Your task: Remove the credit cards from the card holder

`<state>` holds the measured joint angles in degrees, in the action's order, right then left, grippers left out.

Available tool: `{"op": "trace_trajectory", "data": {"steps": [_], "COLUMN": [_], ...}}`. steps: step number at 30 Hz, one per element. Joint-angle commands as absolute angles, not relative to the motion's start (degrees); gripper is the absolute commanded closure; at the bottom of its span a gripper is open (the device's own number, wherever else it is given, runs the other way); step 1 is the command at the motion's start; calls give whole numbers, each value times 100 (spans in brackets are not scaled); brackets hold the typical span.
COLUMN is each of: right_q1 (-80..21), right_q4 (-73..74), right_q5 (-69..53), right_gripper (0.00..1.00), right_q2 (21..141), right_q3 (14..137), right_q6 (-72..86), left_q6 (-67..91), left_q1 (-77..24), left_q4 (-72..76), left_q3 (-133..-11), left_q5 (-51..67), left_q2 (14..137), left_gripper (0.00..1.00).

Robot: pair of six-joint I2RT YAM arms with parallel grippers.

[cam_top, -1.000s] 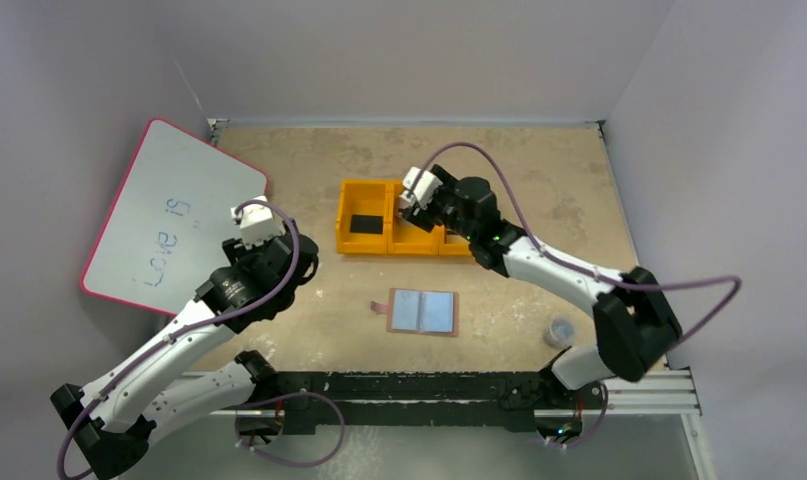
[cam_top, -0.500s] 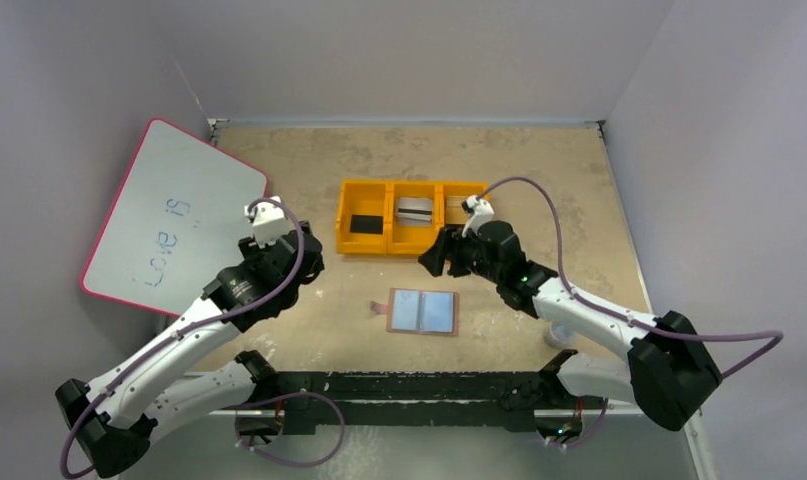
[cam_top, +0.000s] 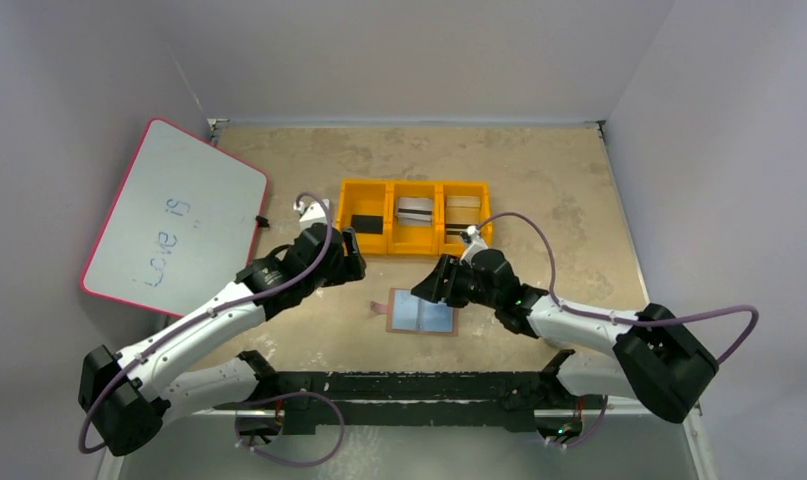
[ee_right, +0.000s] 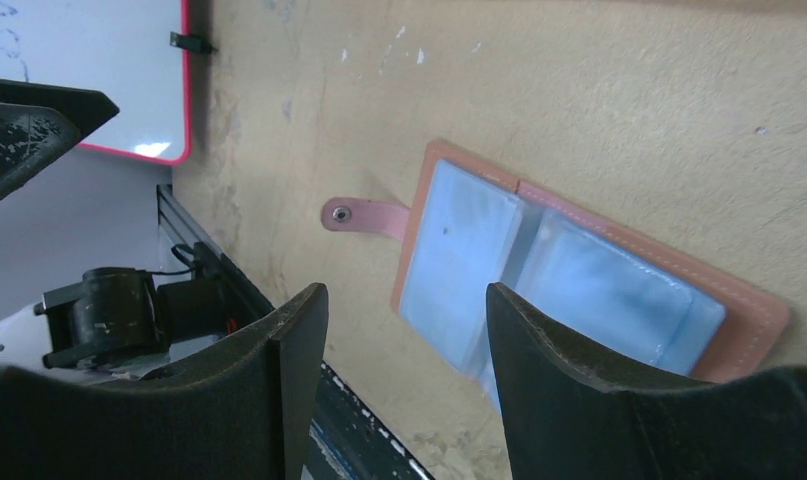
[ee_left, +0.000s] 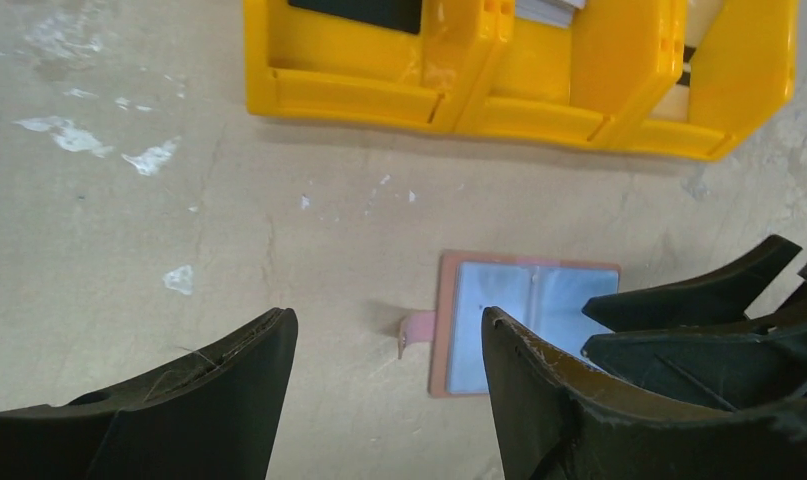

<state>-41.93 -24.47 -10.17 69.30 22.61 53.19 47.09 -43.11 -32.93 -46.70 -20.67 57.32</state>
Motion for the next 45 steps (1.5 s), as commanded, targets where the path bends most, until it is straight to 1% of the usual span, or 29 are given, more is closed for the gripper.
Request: {"op": "trace_trajectory", "data": {"steps": [1, 5, 7, 13, 16, 20, 23, 27, 30, 31, 34, 36, 39, 41, 44, 45], "right_q1": [-4442, -4617, -4676, -4767, -4839, -5054, -5368, -5737, -5962, -6013, -6089, -6100, -6104, -6106, -6092, -6084], "right_q4": [-2657, -2654, -2592, -2482, -2327, -1741, -1029, 69, 711, 806, 716, 619, 496, 433, 94, -64], "right_q5": [-771, -602, -516, -364, -312, 90, 773, 1788, 2287, 2360, 2335, 2278, 2228, 2188, 1863, 1811], "right_gripper": [38, 38, 39, 44, 44, 45, 44, 45, 41, 42, 49, 63, 74, 79, 96, 100], "right_q2": [7153, 7380, 7523, 7938, 8220, 8586, 8865, 9398, 9775, 9868, 10023, 10069, 10015, 9937, 9776, 9695], "right_q3": [2490, 2569, 2636, 2821, 2954, 3276, 3696, 4317, 4700, 4777, 4873, 4893, 4838, 4798, 4622, 4549], "right_q6": [5647, 5720, 5730, 5695, 5694, 5682, 5654, 6008, 6194, 6207, 6102, 6016, 5982, 5983, 5938, 5941], "left_q6": [4670, 4733, 4757, 4824, 4848, 4844, 4826, 4861, 4987, 5049, 5275, 5399, 5427, 5380, 5277, 5238], "left_q1": [-4293, -4300, -4358, -4645, -4714, -4737, -4737, -4737, -4736, -4735, -4737, -4733, -4737, -4737, -4737, -4737], "left_q4": [-2656, -2185, -2053, -2143, -2164, -2267, -2364, -2478, -2624, -2675, -2836, -2928, -2928, -2897, -2757, -2673], "left_q3": [-4499, -4321, -4293, -4406, -4409, -4405, -4412, -4417, -4428, -4417, -4328, -4280, -4216, -4187, -4145, -4115], "left_q5": [-1236, -612, -504, -970, -1093, -1237, -1335, -1470, -1734, -1864, -2321, -2509, -2475, -2373, -2097, -1976], "left_q2": [5820, 5892, 5984, 6315, 6377, 6377, 6375, 6338, 6209, 6145, 5891, 5758, 5632, 5638, 5756, 5797], "left_gripper": [33, 34, 35, 37, 38, 38, 38, 39, 40, 40, 40, 41, 41, 40, 41, 40]}}
